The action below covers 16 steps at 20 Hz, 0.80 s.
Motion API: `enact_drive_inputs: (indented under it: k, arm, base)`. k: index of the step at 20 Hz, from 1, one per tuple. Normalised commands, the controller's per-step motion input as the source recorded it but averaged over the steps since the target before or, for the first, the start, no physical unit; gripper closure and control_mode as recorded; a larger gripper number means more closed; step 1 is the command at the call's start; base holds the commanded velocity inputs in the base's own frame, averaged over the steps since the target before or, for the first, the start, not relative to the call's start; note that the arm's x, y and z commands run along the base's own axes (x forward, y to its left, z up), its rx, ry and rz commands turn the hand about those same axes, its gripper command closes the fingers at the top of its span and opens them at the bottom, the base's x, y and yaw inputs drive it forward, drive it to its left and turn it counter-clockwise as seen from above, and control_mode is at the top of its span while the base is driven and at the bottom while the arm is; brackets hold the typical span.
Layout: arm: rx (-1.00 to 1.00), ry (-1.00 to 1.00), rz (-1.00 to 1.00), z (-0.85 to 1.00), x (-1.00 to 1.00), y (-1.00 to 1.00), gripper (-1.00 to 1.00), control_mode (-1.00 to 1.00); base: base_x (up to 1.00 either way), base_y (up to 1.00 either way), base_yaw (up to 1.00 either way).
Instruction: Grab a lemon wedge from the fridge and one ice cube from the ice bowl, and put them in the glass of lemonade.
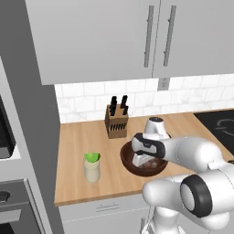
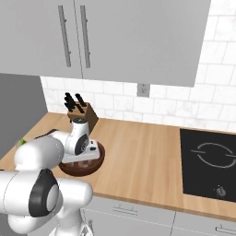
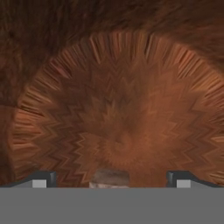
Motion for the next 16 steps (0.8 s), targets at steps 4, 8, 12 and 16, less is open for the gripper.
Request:
enact_drive_inputs:
  k: [4, 8, 12, 16]
  arm:
    - [0.0, 0.0, 0.0, 0.0, -0.12, 0.0, -1.0, -1.0]
    - [0.01, 0.05, -0.02, 0.0, -0.05, 0.0, -1.0, -1.0]
    - [0.04, 0.1, -0.02, 0.0, -0.19, 0.0, -1.0, -1.0]
    - [0.02, 0.06, -0.01, -0.01, -0.1, -0.01, -1.0, -1.0]
  base:
    - [0.0, 0.0, 0.0]
    - [0.0, 0.0, 0.0]
    - [0.0, 0.0, 0.0]
    - [0.0, 0.0, 0.0]
